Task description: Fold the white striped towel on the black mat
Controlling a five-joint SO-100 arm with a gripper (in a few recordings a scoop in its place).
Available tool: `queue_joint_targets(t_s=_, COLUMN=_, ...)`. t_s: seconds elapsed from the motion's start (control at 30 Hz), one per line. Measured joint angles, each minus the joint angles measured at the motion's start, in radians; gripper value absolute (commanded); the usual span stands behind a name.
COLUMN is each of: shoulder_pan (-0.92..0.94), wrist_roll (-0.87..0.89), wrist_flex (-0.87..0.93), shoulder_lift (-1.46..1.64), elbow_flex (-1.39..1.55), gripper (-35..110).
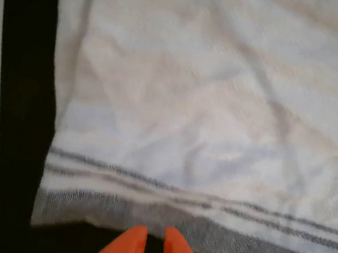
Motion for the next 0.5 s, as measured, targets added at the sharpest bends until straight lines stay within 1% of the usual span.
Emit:
queue_joint_targets(t_s=0.23, shoulder_pan=0.023, wrist_roll=0.112, wrist_flex=-0.006, shoulder_lift=-0.308, elbow_flex=-0.313, gripper=11)
queue_joint_targets(t_s=0.33, shoulder_pan=0.023, wrist_roll=0.135, wrist_flex=-0.006, shoulder_lift=-0.4, elbow_flex=-0.405, gripper=16)
queue_joint_targets(t_s=0.5, shoulder_pan=0.017, wrist_roll=0.173, wrist_flex=-0.029, shoulder_lift=-0.509, elbow_flex=-0.515, gripper=17)
